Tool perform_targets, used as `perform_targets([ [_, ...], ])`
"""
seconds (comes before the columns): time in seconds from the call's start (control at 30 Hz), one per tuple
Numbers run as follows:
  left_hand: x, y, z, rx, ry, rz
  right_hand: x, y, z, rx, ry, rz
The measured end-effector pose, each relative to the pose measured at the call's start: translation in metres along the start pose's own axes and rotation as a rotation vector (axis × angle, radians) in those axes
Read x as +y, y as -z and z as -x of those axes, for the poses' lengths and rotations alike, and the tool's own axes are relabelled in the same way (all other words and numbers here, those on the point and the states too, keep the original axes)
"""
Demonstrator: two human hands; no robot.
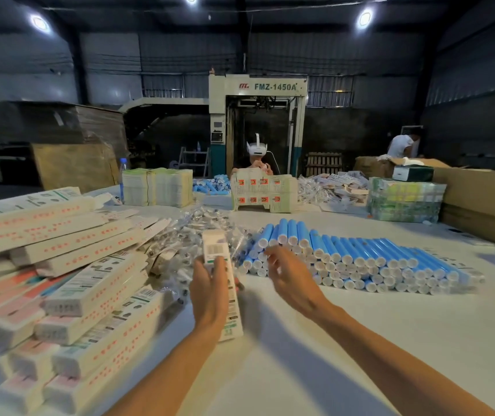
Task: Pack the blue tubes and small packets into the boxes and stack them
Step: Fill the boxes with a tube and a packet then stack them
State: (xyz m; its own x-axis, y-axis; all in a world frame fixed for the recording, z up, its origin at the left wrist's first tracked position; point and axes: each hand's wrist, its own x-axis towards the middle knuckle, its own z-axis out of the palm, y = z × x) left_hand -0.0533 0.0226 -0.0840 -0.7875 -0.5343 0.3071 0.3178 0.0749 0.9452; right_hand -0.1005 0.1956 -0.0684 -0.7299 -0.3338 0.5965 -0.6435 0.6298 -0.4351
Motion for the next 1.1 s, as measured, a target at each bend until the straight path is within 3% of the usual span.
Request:
perform_targets([
  [0.17,0.002,0.019,-0.025,0.17,0.004,-0.096,-0.003,-0.053,-0.013,-0.237,-0.035,0.053],
  [0.43,0.006,0.022,-0.025,0.178,-0.011,-0.14,-0.012,-0.088,-0.026,-0.216,-0.108,0.079],
  [0.7,0.006,0.02,-0.024,0.084,-0.008,-0.068,-0.012,-0.067,-0.017,-0.054,-0.143,0.249],
  [0.83,-0.003,0.014,-0.024,-0.026,0.024,0.015,-0.008,-0.049,-0.003,-0.091,-0.185,0.124],
  [0.97,-0.005,0.004,-0.017,-0.093,0.035,0.097,-0.005,-0.034,0.011,-0.119,-0.261,0.178],
  [1.1,0.0,-0.002,-0.007,-0.228,0.072,0.216,-0.008,-0.015,0.021,-0.042,-0.334,-0.047],
])
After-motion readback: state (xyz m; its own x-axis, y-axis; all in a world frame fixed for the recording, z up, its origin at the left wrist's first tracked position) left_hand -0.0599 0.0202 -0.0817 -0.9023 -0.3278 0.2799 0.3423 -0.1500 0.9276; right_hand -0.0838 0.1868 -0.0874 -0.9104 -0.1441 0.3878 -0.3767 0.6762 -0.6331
